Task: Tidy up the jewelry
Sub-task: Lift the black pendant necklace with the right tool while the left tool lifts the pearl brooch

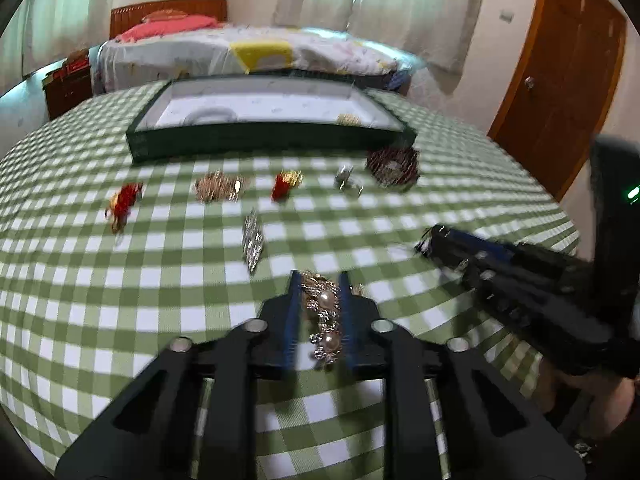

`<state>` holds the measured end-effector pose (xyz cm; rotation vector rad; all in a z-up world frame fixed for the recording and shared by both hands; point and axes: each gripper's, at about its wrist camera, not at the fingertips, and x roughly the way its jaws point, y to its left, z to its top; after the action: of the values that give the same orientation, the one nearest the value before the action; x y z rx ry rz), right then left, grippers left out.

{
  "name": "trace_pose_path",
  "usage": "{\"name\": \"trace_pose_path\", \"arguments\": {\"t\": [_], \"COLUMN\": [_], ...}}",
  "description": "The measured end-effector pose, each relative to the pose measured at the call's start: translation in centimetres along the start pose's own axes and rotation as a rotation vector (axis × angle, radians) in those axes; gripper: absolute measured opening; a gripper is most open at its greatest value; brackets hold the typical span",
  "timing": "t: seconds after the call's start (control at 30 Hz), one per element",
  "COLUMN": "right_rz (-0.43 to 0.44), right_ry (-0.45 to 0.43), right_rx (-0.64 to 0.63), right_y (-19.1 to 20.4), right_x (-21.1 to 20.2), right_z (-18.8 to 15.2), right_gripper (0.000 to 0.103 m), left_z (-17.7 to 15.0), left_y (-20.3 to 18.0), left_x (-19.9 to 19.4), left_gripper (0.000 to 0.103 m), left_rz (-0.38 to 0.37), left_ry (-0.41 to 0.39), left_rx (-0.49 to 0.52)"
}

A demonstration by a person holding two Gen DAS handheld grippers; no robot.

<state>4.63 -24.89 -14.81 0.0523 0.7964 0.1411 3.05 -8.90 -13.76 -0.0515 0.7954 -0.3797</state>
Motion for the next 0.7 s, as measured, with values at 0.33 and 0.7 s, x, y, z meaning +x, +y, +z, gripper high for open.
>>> {"name": "trace_pose_path", "arguments": {"t": [0.33,0.7], "right_rz": [0.001,0.004], "right_ry": [-0.001,-0.003], "right_rx": [-0.002,-0.001], "right_y": [0.1,0.1], "right_x": [0.0,0.0], "right_z": [-0.1,-0.1], "right_gripper": [0.017,0.017], "left_z": [0.1,-0.8], "left_y": [0.5,-0.7], "left_x": [0.3,0.8], "left_gripper": [0.019,0.059], "left_rz": [0.000,0.015], "left_ry": [0.021,0.048], "left_rx": [-0.021,0.027]}}
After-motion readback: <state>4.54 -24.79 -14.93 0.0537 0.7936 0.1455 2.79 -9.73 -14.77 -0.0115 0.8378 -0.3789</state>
